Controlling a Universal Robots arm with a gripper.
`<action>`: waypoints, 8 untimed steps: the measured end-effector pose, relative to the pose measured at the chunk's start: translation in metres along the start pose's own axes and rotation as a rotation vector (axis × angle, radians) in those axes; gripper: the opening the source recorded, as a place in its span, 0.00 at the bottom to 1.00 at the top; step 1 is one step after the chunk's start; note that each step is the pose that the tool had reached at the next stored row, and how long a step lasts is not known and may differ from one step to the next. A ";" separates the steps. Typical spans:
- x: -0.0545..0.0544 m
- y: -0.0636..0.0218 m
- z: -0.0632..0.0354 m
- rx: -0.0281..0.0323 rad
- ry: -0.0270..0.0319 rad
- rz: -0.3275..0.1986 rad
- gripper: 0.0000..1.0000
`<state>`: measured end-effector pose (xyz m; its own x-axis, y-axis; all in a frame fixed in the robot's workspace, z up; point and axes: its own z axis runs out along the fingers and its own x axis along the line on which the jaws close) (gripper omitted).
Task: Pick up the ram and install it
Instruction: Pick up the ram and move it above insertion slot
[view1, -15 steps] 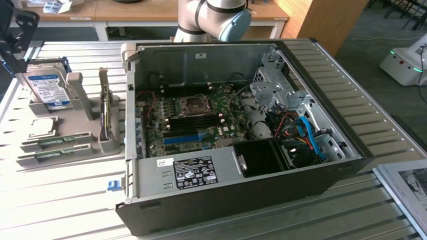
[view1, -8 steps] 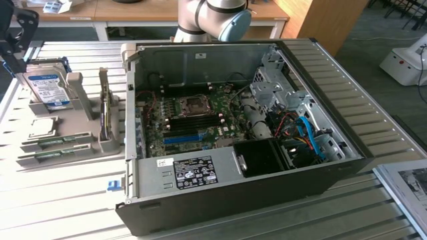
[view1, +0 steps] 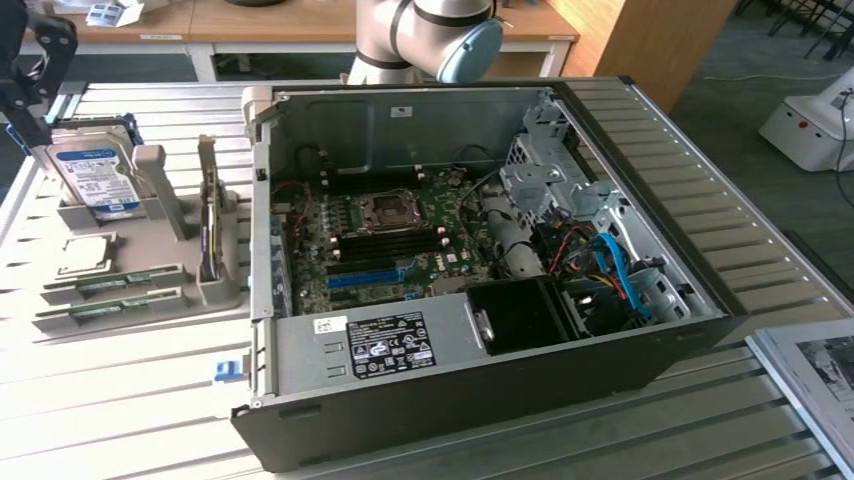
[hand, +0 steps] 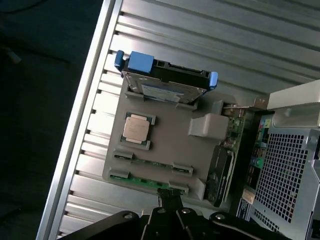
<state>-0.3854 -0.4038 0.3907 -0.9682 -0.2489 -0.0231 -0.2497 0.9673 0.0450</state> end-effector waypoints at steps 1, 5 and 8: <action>0.000 0.0000 0.0000 -0.0003 0.0006 -0.014 0.10; 0.000 0.0000 0.0001 -0.0017 0.0032 -0.072 0.10; 0.000 0.0000 0.0001 -0.0028 0.0053 -0.119 0.10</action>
<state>-0.3854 -0.4039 0.3905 -0.9320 -0.3618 -0.0231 -0.3625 0.9309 0.0450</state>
